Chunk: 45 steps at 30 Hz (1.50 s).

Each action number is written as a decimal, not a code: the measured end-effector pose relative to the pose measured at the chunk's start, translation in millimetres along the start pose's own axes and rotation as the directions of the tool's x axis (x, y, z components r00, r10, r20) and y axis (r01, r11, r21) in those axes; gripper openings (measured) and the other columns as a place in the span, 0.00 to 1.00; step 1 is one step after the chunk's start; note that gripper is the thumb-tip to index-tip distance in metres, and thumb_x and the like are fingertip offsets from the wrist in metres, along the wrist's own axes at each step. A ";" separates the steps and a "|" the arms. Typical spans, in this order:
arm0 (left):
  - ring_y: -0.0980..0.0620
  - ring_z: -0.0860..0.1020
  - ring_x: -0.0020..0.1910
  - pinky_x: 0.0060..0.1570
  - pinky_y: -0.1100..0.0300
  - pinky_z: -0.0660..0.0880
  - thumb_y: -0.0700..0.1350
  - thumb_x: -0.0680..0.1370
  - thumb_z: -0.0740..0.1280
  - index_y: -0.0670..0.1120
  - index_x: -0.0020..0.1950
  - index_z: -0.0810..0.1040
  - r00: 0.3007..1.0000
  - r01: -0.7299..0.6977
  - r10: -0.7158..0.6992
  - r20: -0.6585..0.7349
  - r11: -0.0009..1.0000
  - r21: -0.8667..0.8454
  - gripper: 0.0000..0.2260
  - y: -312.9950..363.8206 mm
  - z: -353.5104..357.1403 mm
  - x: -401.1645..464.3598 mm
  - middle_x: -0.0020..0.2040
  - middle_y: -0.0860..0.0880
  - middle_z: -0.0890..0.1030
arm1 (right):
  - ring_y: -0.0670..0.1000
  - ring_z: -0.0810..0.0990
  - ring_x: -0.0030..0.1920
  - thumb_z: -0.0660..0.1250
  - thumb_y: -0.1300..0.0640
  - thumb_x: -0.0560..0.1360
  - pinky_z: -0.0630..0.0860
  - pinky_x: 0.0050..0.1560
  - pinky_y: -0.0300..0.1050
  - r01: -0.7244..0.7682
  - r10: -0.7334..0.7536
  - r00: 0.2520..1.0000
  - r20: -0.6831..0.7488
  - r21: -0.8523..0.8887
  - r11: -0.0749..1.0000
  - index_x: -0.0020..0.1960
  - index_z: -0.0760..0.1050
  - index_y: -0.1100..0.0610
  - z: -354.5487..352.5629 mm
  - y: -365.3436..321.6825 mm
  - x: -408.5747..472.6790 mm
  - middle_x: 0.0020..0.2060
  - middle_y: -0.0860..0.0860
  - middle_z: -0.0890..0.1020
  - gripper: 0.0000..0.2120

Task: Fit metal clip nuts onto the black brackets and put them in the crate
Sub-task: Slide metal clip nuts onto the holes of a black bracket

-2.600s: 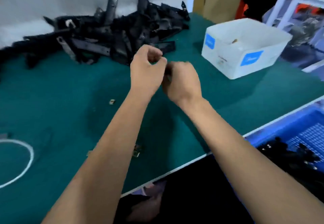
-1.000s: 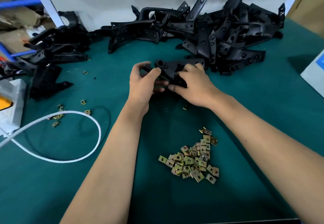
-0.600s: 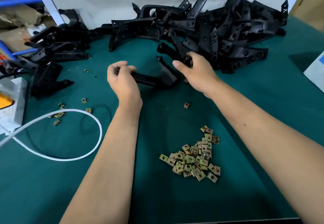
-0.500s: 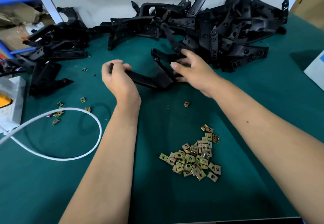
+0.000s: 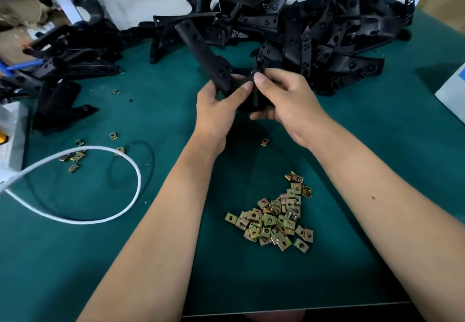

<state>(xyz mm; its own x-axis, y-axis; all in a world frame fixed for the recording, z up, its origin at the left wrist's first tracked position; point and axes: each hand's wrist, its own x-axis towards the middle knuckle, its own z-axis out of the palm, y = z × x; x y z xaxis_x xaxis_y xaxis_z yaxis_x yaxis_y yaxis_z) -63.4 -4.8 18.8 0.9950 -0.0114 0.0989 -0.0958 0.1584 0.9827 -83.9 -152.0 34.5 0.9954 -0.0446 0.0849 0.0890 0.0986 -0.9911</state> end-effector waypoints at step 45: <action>0.48 0.74 0.35 0.37 0.54 0.75 0.50 0.78 0.74 0.48 0.37 0.67 0.944 0.113 -0.187 -0.272 0.957 -0.267 0.18 1.6 1.9 -8.8 0.34 0.50 0.73 | 0.56 0.88 0.45 0.72 0.75 0.74 0.83 0.48 0.43 0.039 -0.046 0.995 0.091 0.081 0.996 0.48 0.84 0.63 3.4 11.4 -41.3 0.42 0.58 0.87 0.09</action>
<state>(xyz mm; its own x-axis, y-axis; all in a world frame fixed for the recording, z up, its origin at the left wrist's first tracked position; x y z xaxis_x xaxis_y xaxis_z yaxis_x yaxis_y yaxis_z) -72.3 -6.3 19.7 0.9644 0.2284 -0.1335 0.0280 0.4137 0.9100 -123.8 -145.7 20.0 0.9893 0.0414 0.1397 0.1303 0.1775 -0.9755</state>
